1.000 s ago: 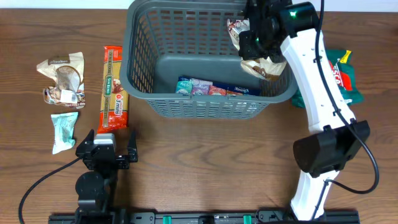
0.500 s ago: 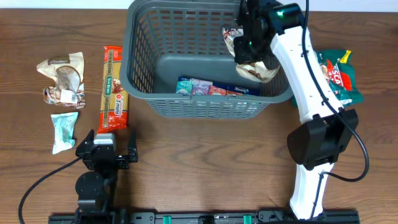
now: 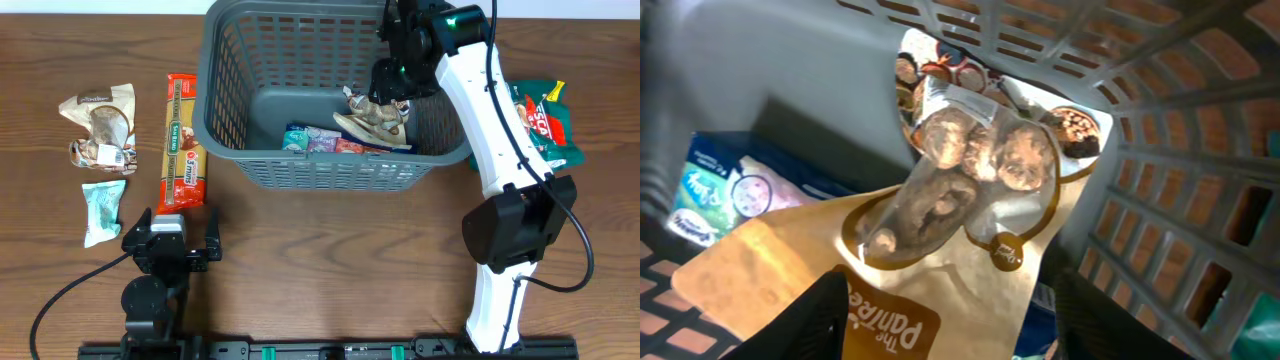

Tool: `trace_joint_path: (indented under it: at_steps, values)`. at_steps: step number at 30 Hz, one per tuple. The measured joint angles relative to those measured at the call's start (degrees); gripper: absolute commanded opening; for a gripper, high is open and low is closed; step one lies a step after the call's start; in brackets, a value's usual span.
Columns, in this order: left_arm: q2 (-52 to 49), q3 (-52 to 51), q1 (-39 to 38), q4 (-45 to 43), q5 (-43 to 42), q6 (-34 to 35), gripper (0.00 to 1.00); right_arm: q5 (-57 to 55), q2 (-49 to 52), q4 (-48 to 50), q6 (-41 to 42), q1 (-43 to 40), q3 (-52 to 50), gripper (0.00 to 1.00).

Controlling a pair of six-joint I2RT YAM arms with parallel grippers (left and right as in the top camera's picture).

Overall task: Pack container
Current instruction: 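Lower the mushroom bag into the basket and release it, then move the right gripper to the green Nescafé bag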

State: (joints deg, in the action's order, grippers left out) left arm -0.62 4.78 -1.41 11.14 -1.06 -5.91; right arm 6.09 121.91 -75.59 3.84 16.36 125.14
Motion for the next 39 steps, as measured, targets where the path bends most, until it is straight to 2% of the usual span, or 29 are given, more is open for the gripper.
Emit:
trace_joint_path:
  at_steps: [8,14,23,26,27,29,39]
  values:
    - [0.0,0.0,0.0,0.0,0.0,0.0,0.99,1.0,0.0,-0.6,-0.3,0.0,2.3,0.54]
    - [0.0,0.0,0.0,0.0,0.0,0.0,0.99,0.3,-1.2,-4.0,-0.2,0.0,11.6,0.57]
    - [0.0,0.0,0.0,0.0,0.0,0.0,0.99,-11.0,-10.2,-13.2,2.7,-0.7,25.8,0.72]
    - [0.0,0.0,0.0,0.0,0.0,0.0,0.99,-14.4,-13.3,-17.4,3.5,-3.4,27.0,0.89]
    - [0.0,0.0,0.0,0.0,0.0,0.0,0.99,-15.3,-13.9,-18.8,3.8,-4.8,27.2,0.99]
    - [0.0,0.0,0.0,0.0,0.0,0.0,0.99,-16.7,-14.3,-21.4,3.8,-8.3,27.1,0.99]
    - [0.0,0.0,0.0,0.0,0.0,0.0,0.99,-19.6,-12.9,-21.5,3.8,-22.8,25.6,0.99]
